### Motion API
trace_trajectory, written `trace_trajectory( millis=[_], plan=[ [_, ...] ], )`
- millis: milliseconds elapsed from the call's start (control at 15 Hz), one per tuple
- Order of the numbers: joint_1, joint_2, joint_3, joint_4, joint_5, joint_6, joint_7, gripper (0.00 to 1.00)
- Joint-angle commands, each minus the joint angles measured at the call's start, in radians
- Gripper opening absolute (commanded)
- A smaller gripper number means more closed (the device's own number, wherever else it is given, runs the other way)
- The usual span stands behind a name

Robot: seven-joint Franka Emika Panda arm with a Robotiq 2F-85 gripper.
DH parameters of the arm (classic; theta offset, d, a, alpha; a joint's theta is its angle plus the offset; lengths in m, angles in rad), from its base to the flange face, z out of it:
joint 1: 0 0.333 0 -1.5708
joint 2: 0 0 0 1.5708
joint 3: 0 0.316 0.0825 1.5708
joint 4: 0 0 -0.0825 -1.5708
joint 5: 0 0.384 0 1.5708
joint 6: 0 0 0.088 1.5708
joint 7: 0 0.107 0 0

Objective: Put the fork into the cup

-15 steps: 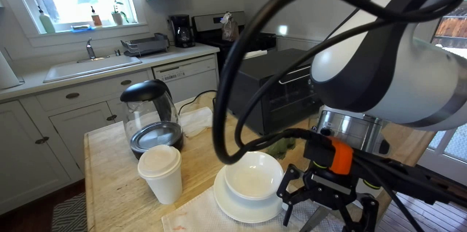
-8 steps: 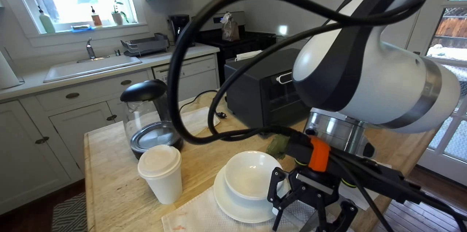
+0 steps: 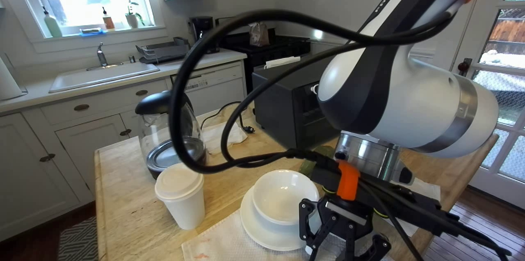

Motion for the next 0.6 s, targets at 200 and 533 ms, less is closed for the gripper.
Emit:
trace_trajectory(
  millis=[200, 533],
  plan=[
    [0.018, 0.006, -0.004, 0.015, 0.032, 0.026, -0.012, 0.53],
    [0.02, -0.006, -0.005, 0.011, 0.028, 0.033, -0.008, 0.87]
  ],
)
